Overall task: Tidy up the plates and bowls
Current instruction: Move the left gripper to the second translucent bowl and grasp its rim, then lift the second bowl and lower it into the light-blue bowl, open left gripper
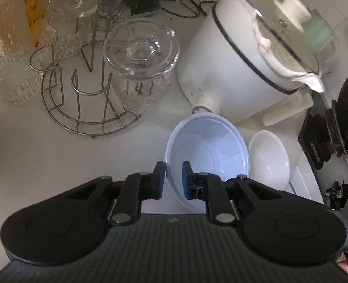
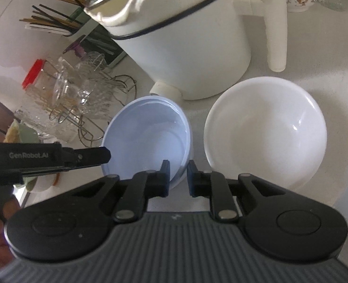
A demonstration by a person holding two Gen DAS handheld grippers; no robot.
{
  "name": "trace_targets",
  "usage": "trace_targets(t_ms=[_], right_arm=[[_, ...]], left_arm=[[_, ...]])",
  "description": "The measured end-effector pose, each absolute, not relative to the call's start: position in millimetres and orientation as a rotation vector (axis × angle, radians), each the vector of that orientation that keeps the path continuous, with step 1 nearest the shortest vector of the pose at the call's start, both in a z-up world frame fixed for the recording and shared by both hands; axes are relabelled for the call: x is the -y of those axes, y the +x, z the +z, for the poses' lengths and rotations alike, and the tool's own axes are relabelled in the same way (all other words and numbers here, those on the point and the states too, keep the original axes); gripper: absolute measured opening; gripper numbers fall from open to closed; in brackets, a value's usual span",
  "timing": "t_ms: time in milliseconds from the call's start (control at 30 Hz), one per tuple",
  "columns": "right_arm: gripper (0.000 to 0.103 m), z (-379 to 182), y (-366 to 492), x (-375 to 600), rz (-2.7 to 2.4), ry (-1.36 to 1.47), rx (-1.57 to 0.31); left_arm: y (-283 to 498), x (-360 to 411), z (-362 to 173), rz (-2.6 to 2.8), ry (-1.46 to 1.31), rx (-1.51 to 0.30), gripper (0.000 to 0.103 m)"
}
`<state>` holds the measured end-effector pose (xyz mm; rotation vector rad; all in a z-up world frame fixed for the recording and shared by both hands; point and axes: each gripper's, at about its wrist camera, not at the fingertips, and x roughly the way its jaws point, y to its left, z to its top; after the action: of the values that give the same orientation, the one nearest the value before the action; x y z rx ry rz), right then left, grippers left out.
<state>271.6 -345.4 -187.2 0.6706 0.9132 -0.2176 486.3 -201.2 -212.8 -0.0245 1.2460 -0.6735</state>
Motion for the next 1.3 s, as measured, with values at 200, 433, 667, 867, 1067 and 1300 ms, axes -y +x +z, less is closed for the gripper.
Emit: trace_targets(t_ms=[200, 433, 667, 867, 1067, 1300], right_arm=[[0.018, -163, 255, 345, -0.234, 0.671, -0.880], [0.018, -126, 233, 333, -0.266, 0.649, -0.813], [0.018, -105, 223, 314, -0.246, 0.632, -0.764], [0.018, -94, 222, 298, -0.215, 0.599, -0.739], [0.018, -95, 227, 281, -0.173, 0.578, -0.768], [0.018, -108, 235, 259, -0.114, 0.535, -0.848]], left_arm=[[470, 193, -184, -0.705, -0.059, -1.236, 0.018], [447, 180, -142, -0.757, -0.027, -1.175, 0.018], [432, 149, -115, -0.744, -0.126, -1.141, 0.018], [422, 123, -106, -0.740, -0.136, -1.112, 0.018], [412, 98, -111, -0.698, -0.151, -1.110, 0.018], [397, 69, -131, -0.608, -0.180, -1.157, 0.018]])
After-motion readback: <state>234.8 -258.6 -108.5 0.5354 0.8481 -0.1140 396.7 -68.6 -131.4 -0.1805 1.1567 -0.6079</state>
